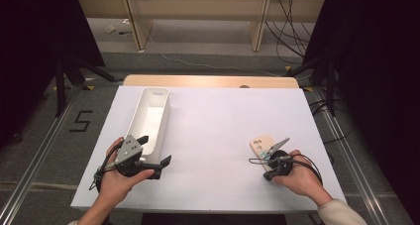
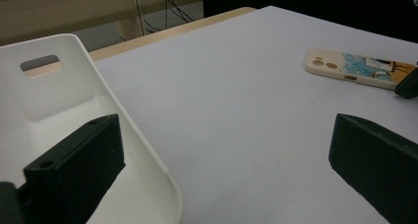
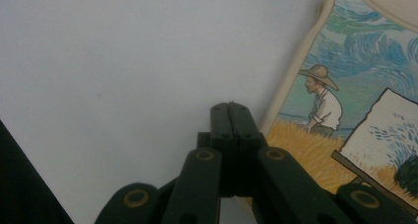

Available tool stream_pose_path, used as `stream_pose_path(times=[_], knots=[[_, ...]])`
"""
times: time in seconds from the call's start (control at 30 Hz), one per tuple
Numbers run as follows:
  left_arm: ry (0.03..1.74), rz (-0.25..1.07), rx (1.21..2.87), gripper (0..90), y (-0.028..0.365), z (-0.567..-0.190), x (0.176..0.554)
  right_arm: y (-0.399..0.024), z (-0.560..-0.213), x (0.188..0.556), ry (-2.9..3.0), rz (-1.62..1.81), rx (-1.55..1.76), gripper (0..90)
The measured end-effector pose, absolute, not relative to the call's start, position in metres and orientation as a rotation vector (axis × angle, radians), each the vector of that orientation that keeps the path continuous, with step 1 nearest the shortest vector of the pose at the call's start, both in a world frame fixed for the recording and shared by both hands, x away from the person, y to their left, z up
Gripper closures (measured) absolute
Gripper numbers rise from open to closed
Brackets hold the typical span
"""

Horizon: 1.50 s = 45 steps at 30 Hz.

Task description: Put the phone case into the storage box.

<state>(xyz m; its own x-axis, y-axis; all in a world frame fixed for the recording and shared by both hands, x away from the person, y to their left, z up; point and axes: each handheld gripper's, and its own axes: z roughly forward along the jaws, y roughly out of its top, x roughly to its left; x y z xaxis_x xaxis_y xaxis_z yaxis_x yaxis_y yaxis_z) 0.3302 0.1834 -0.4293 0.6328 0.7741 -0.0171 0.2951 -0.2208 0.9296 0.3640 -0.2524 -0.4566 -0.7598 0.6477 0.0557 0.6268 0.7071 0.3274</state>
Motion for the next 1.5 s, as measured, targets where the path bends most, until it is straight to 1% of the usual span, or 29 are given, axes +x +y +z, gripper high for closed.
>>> stream_pose_path(times=[0.17, 0.27, 0.3, 0.4, 0.43, 0.5, 0.6, 0.67, 0.73, 0.8, 0.93, 1.1, 1.5], knots=[[0.863, 0.563, 1.792, 0.0, 0.183, -0.429, 0.33, -0.253, -0.454, 0.364, 2.824, 0.535, 1.063, 88.7], [0.863, 0.563, 1.792, 0.0, 0.183, -0.429, 0.33, -0.256, -0.443, 0.365, 2.787, 0.593, 1.079, 81.9], [0.863, 0.563, 1.793, 0.0, 0.183, -0.429, 0.33, -0.256, -0.443, 0.365, 2.787, 0.593, 1.079, 81.9], [0.862, 0.563, 1.792, 0.0, 0.183, -0.429, 0.33, -0.261, -0.435, 0.372, 2.724, 0.628, 1.117, 76.3], [0.862, 0.563, 1.793, 0.0, 0.183, -0.429, 0.33, -0.261, -0.435, 0.372, 2.724, 0.628, 1.117, 76.3], [0.863, 0.563, 1.792, 0.0, 0.183, -0.429, 0.33, -0.263, -0.431, 0.376, 2.692, 0.624, 1.12, 69.6], [0.863, 0.563, 1.793, 0.0, 0.183, -0.429, 0.33, -0.265, -0.43, 0.384, 2.639, 0.592, 1.152, 54.5], [0.863, 0.563, 1.793, 0.0, 0.183, -0.429, 0.33, -0.267, -0.43, 0.389, 2.602, 0.577, 1.197, 41.3], [0.866, 0.564, 1.792, 0.0, 0.183, -0.429, 0.33, -0.267, -0.432, 0.393, 2.588, 0.545, 1.226, 30.2], [0.866, 0.564, 1.792, 0.0, 0.183, -0.429, 0.33, -0.267, -0.437, 0.398, 2.565, 0.507, 1.268, 16.5], [0.867, 0.564, 1.791, 0.0, 0.183, -0.429, 0.33, -0.267, -0.441, 0.402, 2.574, 0.498, 1.284, 15.0], [0.864, 0.565, 1.792, 0.0, 0.183, -0.429, 0.33, -0.269, -0.447, 0.407, 2.587, 0.467, 1.301, 10.4], [0.865, 0.566, 1.792, 0.0, 0.183, -0.429, 0.33, -0.267, -0.451, 0.412, 2.589, 0.458, 1.322, 7.5]])
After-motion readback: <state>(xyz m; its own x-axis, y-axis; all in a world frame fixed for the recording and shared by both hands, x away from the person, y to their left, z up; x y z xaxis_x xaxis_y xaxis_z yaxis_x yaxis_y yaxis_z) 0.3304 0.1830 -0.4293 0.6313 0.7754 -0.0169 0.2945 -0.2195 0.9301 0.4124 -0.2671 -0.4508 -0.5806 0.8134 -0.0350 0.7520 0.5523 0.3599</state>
